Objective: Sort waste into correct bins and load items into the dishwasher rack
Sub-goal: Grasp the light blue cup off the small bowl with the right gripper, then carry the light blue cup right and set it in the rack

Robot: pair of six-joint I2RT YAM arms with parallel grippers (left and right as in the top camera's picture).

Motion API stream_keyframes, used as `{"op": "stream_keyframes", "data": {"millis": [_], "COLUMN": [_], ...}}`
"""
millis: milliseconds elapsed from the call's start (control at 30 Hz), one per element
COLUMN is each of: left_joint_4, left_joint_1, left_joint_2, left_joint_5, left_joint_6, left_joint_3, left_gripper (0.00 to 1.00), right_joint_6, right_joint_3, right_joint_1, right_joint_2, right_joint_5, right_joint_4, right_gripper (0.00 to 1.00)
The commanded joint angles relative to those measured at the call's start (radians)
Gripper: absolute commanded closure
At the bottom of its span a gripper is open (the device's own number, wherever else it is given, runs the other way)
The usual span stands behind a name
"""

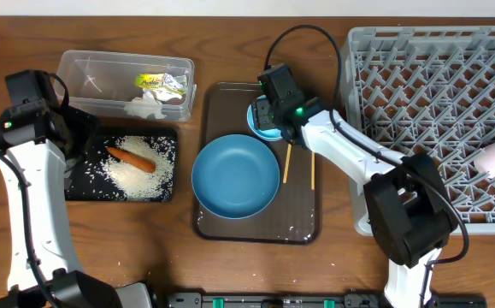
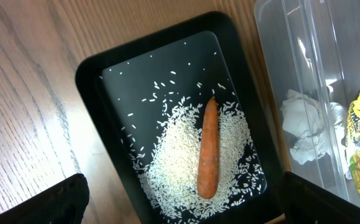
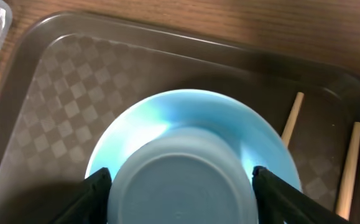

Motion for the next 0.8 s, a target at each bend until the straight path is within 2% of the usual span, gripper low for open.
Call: {"op": "stream_keyframes", "data": {"millis": [0, 67, 233, 467, 633, 767], "left_joint_4": [-0.006, -0.006, -0.006, -0.006, -0.006, -0.006], "left_joint_1": [0.004, 0.004, 0.004, 0.004, 0.004, 0.004], "left_joint_2": [0.008, 0.008, 0.008, 0.008, 0.008, 0.008], "left_joint_5": [-0.012, -0.012, -0.012, -0.012, -0.012, -0.012], "left_joint_6": [0.002, 0.002, 0.002, 0.002, 0.002, 0.002], "left_joint_3": [0.001, 0.001, 0.001, 0.001, 0.001, 0.001], "left_gripper": [0.02, 0.02, 0.02, 0.02, 0.02, 0.02], "right_joint_6": [0.01, 0.01, 0.01, -0.01, -0.063, -0.074], "right_joint_3": [0.013, 0.019, 0.068, 0.187, 0.235, 0.238], "right_joint_1": [0.014, 0.014, 0.011, -0.039, -0.166, -0.344], "right_joint_2": [0.002, 0.001, -0.033, -0.178, -0.32, -0.421], "right_joint_5": [0.018, 0.018, 0.014, 0.014, 0.016, 0.014], "right_joint_4": [0.007, 0.006, -0.037, -0.142, -0.201, -0.269], "right_gripper": [0.4, 0.44, 0.46, 0.48, 0.49, 0.52]}}
